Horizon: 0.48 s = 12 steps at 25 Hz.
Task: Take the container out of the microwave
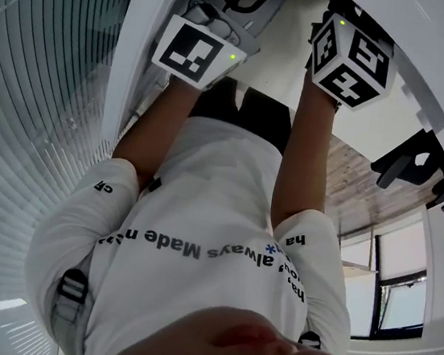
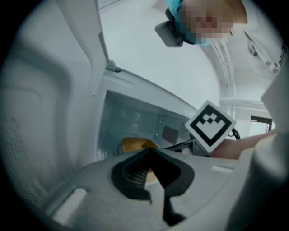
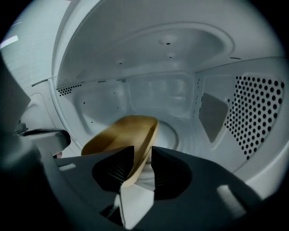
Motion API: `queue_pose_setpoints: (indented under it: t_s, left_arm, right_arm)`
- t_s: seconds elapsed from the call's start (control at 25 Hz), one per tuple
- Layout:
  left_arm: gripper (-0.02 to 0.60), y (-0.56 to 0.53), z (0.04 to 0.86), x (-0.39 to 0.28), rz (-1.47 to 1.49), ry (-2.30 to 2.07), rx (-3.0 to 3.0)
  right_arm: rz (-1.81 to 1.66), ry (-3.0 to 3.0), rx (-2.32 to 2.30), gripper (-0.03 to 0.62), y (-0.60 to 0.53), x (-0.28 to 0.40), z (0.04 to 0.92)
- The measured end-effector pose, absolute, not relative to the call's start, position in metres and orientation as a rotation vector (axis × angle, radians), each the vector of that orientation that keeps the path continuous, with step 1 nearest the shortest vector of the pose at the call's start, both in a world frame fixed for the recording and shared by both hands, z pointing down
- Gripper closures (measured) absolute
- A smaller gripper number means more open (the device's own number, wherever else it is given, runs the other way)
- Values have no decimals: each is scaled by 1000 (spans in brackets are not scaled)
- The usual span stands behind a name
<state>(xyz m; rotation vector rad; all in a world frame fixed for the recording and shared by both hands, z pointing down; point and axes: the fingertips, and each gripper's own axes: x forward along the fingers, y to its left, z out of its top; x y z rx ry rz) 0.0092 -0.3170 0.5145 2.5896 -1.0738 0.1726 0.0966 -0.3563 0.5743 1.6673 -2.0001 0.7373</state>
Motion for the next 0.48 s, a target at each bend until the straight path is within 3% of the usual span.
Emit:
queue_pose_setpoints:
  t_s: [0.28,0.48]
  left_arm:
    - [577,-320,511,6,173,-1082,2587]
    - [578,-318,513,5,176,-1084,2588]
  right_arm:
    - [715,-1957,1707,565,-361,101,572]
    - [743,-1955,1735,574,-358,106,574]
